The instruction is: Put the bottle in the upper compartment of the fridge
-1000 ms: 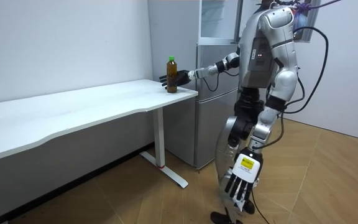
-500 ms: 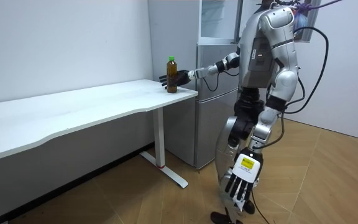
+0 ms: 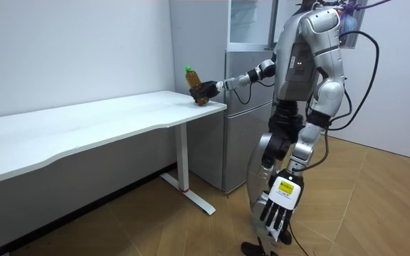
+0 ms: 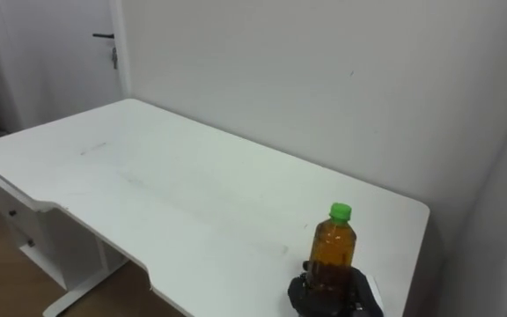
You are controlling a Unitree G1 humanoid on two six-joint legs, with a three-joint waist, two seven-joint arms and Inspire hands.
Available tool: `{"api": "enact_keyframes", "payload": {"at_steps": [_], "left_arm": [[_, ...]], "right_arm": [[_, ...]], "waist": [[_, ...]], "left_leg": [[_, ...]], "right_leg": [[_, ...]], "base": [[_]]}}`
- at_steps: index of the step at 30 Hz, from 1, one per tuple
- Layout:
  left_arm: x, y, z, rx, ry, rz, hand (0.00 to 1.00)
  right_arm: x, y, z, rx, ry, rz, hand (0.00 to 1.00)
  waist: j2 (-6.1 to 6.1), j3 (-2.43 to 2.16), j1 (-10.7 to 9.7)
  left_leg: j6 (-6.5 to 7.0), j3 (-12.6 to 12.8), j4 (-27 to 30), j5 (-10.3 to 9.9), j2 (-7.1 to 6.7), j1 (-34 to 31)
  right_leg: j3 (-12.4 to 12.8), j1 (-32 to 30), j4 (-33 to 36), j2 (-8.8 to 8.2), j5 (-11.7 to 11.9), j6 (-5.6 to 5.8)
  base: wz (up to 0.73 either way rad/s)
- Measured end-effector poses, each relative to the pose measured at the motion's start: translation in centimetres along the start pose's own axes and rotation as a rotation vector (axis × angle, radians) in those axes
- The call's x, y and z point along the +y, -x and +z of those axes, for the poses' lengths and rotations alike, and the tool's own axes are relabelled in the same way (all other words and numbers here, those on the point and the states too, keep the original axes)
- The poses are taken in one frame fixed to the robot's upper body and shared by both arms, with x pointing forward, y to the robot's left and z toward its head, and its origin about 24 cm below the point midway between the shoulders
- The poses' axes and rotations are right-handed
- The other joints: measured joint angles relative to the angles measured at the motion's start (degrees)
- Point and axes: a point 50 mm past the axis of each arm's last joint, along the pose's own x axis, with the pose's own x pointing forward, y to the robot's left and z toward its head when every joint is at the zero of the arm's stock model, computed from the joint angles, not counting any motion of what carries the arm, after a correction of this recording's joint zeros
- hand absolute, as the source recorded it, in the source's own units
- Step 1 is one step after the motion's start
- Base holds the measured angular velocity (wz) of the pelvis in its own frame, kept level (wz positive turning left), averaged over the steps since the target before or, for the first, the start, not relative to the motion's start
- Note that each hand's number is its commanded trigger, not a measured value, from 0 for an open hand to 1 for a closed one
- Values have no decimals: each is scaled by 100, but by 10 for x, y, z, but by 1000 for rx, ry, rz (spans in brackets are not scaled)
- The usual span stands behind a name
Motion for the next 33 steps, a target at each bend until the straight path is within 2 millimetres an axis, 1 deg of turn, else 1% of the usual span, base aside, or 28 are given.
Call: {"api": "enact_keyframes", "payload": {"at_steps": [9,16,20,22,25,27,29,32,33], "left_arm": [[-1,0,0,1,1,-15,0],[-1,0,0,0,-4,-23,0],[-2,0,1,-3,0,-29,0],[-2,0,1,-2,2,-28,0],[3,-1,0,0,25,-8,0],[5,-1,-2,9,40,3,0],[8,-1,-3,9,53,15,0],[9,-1,-2,0,57,24,0],[9,-1,-2,0,59,27,0]], "right_arm": [[0,0,-4,16,11,27,100],[0,0,-5,19,15,44,100],[0,0,-2,14,16,52,100],[1,0,-1,12,20,65,100],[0,4,2,-11,50,82,100],[-1,5,7,-33,58,102,100],[-1,5,10,-49,61,111,100],[-2,6,17,-77,69,120,100],[-2,6,19,-88,73,126,100]], "waist": [[-45,21,2],[-47,28,-13],[-28,8,-19],[7,9,-25],[74,-10,-84],[124,-40,-157],[129,-56,-171],[129,-57,-195],[117,-64,-217]], "left_leg": [[0,2,6,0,0,4],[0,16,9,0,0,3],[0,73,3,0,9,35],[2,119,0,0,16,89],[4,154,-41,2,19,94],[5,161,-47,2,19,95],[2,172,-93,12,19,122],[2,189,-142,16,18,192],[3,223,-175,17,20,221]], "right_leg": [[4,11,-9,2,0,0],[14,5,-12,4,0,0],[83,-21,-6,6,0,0],[161,-12,-1,7,2,1],[185,-30,0,4,3,3],[190,-45,-1,2,4,4],[244,-58,-3,5,3,4],[319,-48,-8,4,3,4],[366,-50,-8,4,3,4]], "base": [[0],[0],[-7],[-12],[-5],[-4],[-11],[-12],[-14]]}}
